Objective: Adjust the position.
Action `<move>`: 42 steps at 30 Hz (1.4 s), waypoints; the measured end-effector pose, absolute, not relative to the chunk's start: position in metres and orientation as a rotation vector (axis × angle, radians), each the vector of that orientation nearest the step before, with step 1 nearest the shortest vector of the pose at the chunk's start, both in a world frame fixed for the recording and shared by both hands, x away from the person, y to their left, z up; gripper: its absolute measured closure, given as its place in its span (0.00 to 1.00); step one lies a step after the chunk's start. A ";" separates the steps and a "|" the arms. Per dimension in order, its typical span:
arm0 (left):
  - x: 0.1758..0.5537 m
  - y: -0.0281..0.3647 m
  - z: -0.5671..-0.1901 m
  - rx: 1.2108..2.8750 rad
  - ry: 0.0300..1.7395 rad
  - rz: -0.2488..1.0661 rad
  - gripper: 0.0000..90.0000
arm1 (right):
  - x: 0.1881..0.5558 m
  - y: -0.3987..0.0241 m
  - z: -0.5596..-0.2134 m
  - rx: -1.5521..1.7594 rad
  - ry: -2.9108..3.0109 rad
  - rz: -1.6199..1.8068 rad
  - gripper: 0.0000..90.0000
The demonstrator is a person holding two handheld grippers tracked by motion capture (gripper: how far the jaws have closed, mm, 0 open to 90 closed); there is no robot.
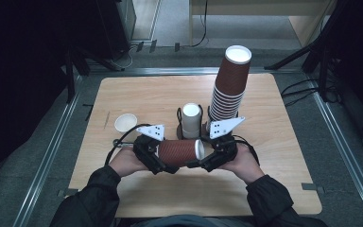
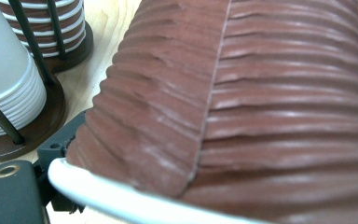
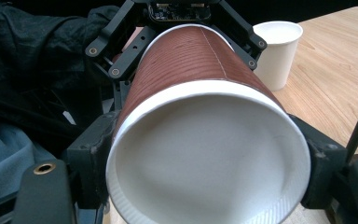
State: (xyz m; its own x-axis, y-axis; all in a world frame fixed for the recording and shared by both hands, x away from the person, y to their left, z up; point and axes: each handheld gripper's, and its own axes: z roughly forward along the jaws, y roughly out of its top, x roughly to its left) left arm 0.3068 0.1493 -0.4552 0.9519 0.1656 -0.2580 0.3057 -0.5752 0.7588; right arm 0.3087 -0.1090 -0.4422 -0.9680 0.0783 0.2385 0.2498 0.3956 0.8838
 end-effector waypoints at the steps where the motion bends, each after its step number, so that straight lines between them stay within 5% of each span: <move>1: 0.307 0.149 -0.455 2.198 0.333 -0.208 0.09 | 0.309 -0.109 -0.443 -0.294 -2.485 -1.617 0.25; 20: 0.305 0.164 -0.447 2.275 0.353 -0.169 0.10 | 0.310 -0.114 -0.451 -0.312 -2.631 -1.426 0.20; 42: 0.310 0.148 -0.464 2.558 0.406 -0.124 0.09 | 0.308 -0.106 -0.462 -0.269 -2.755 -1.291 0.20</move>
State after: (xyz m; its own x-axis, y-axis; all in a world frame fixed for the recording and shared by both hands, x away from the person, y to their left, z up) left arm 0.3099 0.1484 -0.4639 0.9503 0.2614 -0.1691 0.3113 -0.8079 0.5004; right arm 0.3083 -0.1064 -0.4617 -0.9807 0.1216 0.1529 0.1954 0.6278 0.7534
